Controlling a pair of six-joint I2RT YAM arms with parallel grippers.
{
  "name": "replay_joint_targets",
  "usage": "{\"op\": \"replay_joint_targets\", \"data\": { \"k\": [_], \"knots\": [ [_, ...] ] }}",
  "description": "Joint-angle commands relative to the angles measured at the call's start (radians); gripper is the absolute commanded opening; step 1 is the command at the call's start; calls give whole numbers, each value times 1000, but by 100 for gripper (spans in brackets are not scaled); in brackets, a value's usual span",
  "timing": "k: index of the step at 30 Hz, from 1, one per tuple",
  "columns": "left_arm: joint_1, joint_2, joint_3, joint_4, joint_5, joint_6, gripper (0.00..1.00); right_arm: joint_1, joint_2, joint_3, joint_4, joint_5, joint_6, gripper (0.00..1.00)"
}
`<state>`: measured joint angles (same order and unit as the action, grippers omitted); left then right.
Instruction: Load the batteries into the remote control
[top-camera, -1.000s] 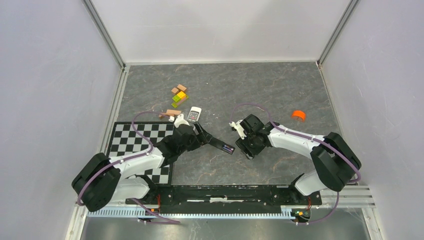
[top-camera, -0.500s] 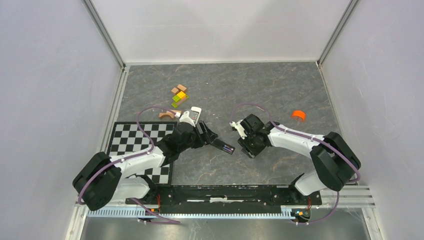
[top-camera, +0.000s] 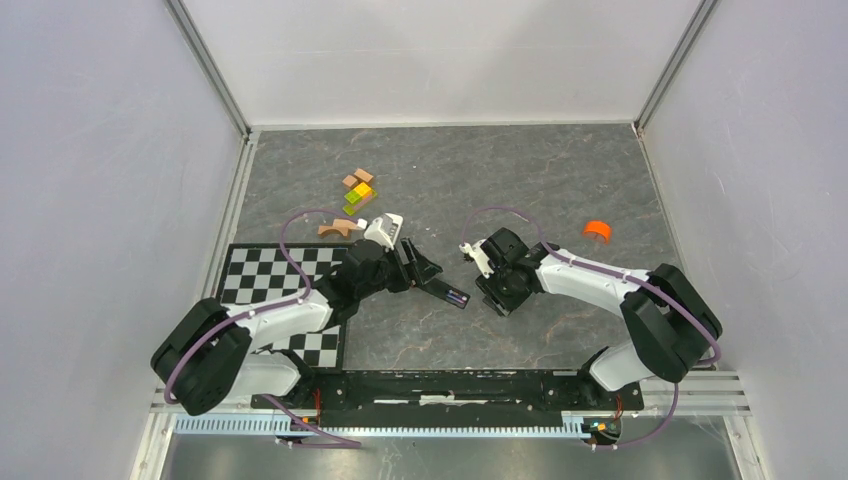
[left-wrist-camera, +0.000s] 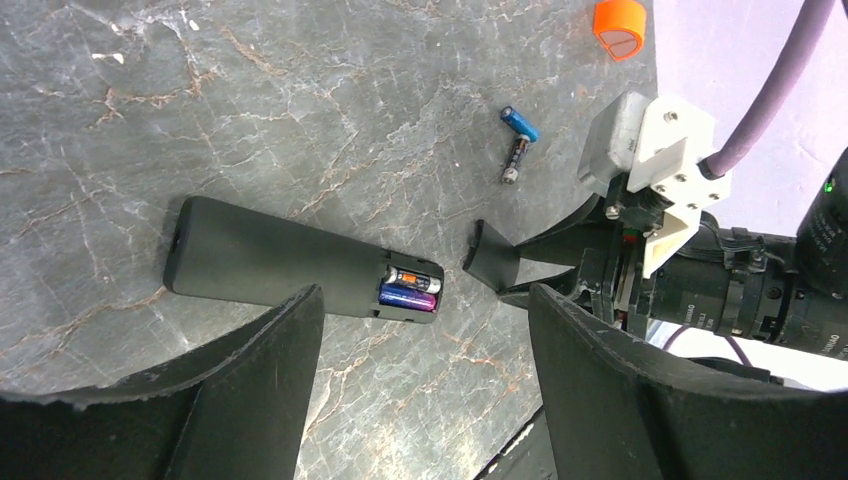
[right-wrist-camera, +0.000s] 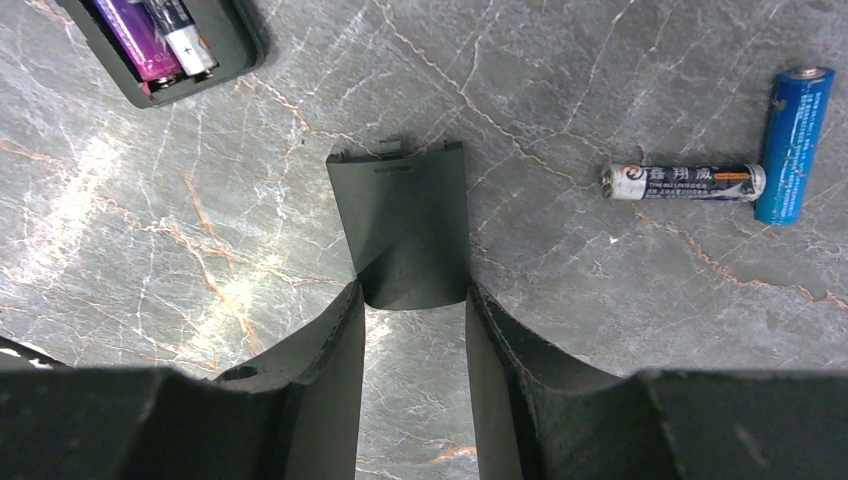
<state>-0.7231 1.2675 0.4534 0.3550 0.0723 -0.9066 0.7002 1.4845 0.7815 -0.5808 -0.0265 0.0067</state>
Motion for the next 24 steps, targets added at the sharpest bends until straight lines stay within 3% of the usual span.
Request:
{"op": "replay_joint_targets", "data": {
  "k": [1,13,19,24],
  "knots": [
    [14,18,28,79,54,31,79,0,-27,24,27,-25,5,38],
    [18,126,57,168,190,-1,74,1,-73,23,52,-36,1,42],
    [20,138,59,175,192,-3,73,0,-38,35,31,6,1,61],
    [21,133,56,165,180,2,73,1,4,59,2,13,2,65]
  ]
}}
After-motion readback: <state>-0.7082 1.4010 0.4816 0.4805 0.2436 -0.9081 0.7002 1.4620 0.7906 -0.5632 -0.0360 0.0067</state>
